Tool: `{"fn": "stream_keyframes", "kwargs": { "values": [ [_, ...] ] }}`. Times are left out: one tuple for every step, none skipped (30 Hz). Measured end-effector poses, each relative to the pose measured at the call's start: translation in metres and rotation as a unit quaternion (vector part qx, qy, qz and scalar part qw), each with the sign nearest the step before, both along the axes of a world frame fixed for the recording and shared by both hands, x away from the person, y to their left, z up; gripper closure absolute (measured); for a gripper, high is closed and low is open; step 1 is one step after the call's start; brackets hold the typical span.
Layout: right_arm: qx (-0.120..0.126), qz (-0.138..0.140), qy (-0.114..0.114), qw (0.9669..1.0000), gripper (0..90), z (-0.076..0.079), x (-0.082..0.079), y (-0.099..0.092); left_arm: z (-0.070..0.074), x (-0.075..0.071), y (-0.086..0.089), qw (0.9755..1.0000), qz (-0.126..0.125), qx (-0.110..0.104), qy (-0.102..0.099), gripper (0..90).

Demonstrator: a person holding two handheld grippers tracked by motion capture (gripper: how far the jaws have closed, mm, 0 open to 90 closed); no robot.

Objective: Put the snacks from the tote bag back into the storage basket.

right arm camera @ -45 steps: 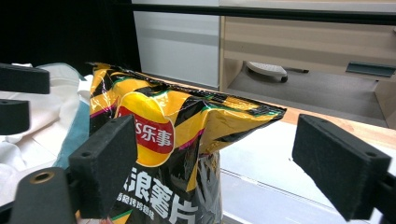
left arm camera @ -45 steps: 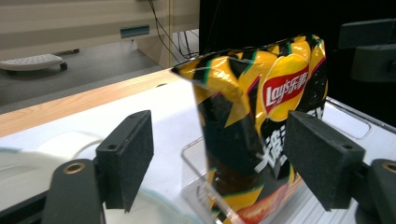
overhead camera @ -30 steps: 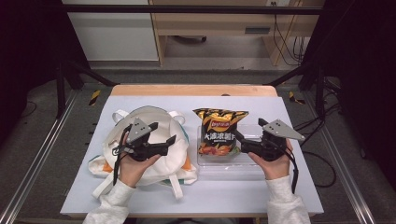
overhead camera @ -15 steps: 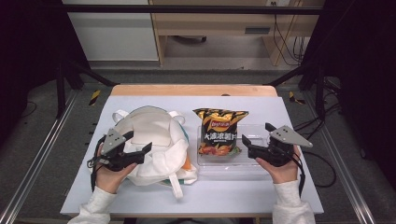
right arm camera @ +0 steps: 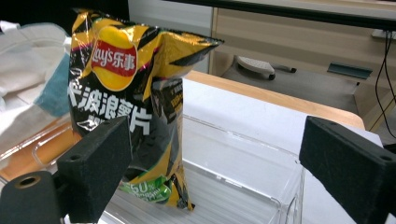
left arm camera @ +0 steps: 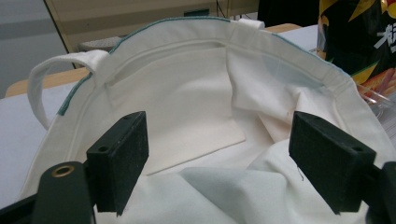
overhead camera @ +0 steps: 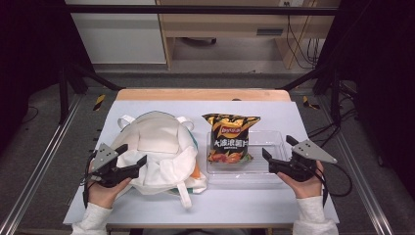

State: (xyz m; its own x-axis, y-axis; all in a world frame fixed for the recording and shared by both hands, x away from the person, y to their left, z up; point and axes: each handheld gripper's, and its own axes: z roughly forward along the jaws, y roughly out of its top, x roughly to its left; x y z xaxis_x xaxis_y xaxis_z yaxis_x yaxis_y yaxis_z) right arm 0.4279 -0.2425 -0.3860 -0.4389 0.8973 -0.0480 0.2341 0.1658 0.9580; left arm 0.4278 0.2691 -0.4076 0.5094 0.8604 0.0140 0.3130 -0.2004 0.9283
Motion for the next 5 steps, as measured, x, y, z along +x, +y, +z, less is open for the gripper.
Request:
{"fn": "stream_keyframes", "kwargs": {
  "values": [
    [-0.001,0.001,0.002,1.0,9.8,-0.001,0.0001,-0.0002,-0.001,0.0001,0.0009,1.0,0.002,0.002,0.0,20.1],
    [-0.003,0.002,0.004,1.0,9.8,-0.0019,0.0002,-0.0005,-0.0015,0.0003,0.0018,1.0,0.002,0.003,0.002,20.1],
    [-0.003,0.003,0.006,1.0,9.8,-0.0026,0.0003,-0.0008,-0.0019,0.0004,0.0025,1.0,0.004,0.001,0.002,20.1],
    [-0.003,0.002,0.006,1.0,9.9,-0.0033,0.0005,-0.0009,-0.0019,0.0006,0.0033,1.0,0.004,0.0,0.003,20.1],
    [-0.005,0.002,0.005,1.0,9.9,-0.0038,0.0007,-0.0015,-0.0021,0.0007,0.0041,1.0,0.005,-0.001,0.003,20.1]
  ]
}}
